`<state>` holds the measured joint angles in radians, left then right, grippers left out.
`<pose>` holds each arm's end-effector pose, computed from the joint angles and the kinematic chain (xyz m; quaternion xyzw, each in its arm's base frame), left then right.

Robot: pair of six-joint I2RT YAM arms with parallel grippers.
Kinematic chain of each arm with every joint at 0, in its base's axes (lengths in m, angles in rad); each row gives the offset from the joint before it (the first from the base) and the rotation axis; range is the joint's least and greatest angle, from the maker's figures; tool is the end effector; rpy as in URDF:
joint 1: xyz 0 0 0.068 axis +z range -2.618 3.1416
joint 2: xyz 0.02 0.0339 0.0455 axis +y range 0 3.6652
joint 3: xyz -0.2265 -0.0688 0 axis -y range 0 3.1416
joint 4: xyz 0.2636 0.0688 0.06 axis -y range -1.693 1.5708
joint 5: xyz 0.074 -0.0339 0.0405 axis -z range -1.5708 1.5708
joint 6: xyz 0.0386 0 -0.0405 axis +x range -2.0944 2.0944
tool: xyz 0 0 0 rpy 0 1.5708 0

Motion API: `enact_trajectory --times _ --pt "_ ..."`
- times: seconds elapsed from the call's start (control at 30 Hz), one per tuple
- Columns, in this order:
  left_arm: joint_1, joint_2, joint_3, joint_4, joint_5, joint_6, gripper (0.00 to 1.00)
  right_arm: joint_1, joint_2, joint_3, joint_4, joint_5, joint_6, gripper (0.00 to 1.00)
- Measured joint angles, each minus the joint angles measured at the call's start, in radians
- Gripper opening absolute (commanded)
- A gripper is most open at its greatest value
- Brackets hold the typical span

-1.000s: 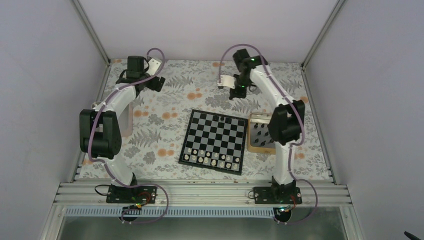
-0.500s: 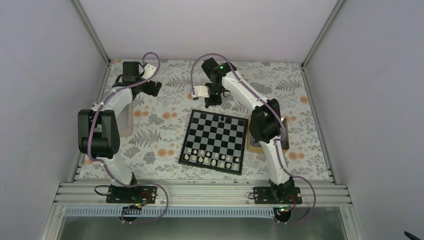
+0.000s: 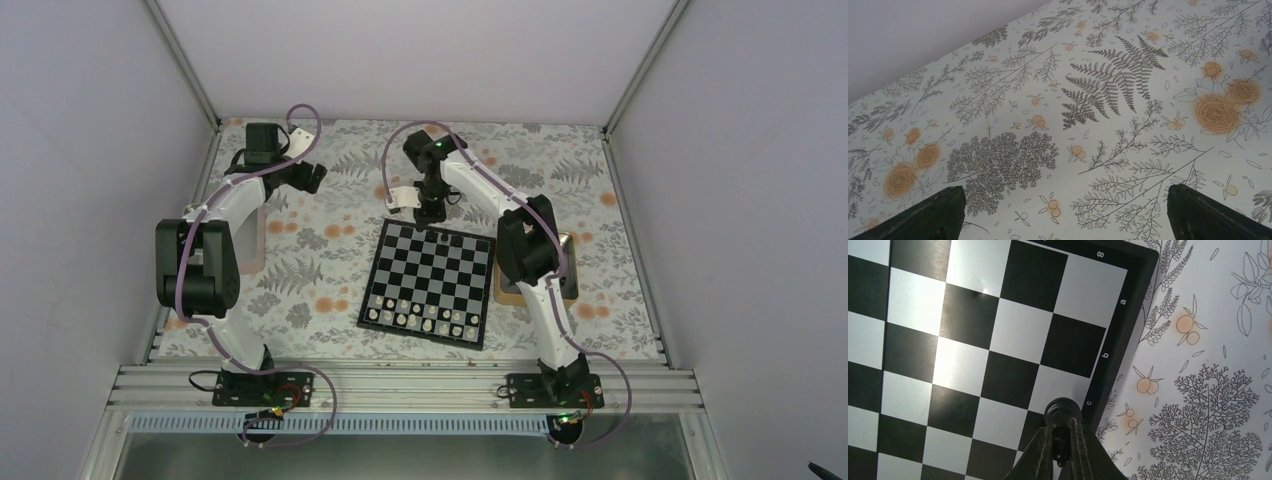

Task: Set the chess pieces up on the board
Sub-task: Place the chess piece on the chessboard.

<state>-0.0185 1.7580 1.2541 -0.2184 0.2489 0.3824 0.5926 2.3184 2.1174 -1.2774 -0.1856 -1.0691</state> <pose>0.4053 -0.0170 0.1877 0.2301 0.8760 -0.0373 0.4222 0.3731 0.2598 0.1743 -0.7374 0.6675 0.0791 0.0665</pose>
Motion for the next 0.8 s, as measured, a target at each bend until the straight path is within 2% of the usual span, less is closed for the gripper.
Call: enact_trajectory --times 0.8 --pt "0.002 -0.005 -0.016 0.006 0.016 -0.001 1.00 0.016 0.021 -0.008 0.000 0.008 0.001 0.05"
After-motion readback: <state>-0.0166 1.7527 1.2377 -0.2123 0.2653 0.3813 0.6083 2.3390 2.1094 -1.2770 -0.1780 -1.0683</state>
